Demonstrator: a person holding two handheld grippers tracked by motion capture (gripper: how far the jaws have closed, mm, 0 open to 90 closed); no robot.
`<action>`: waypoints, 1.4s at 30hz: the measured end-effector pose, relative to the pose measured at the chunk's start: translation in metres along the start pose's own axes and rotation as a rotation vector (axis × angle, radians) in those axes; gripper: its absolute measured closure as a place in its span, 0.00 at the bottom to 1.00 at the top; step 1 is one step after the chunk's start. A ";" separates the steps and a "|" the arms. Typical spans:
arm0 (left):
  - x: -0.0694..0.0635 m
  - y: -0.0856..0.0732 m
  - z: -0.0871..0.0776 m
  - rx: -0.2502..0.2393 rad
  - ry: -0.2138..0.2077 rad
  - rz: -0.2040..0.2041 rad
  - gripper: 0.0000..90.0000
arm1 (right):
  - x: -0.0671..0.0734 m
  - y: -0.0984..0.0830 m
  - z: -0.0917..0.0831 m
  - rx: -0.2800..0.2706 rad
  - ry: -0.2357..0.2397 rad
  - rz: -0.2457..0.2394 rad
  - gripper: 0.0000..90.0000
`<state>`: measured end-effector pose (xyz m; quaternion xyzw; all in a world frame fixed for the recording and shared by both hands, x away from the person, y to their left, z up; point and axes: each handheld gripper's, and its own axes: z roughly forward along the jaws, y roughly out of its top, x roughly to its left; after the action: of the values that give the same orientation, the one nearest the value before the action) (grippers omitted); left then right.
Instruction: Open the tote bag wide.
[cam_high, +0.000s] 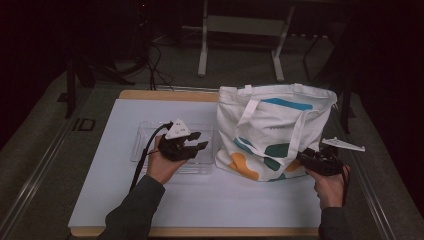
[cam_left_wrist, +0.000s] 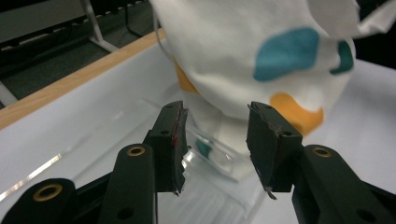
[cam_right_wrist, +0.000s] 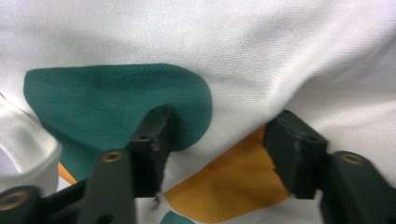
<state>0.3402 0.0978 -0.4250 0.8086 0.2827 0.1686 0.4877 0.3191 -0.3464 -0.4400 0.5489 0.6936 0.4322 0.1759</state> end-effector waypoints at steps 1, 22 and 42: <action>0.002 0.003 0.002 0.002 -0.003 -0.005 0.63 | 0.000 0.000 0.000 0.000 0.000 0.000 0.54; 0.020 0.045 0.045 0.043 0.008 0.004 0.60 | 0.000 -0.004 0.005 -0.018 -0.004 0.013 0.96; 0.023 0.057 0.058 0.032 -0.044 -0.004 0.97 | 0.002 -0.007 -0.004 -0.031 -0.013 -0.027 1.00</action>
<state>0.4063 0.0511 -0.4015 0.8194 0.2762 0.1453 0.4809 0.3111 -0.3465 -0.4428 0.5394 0.6929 0.4372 0.1946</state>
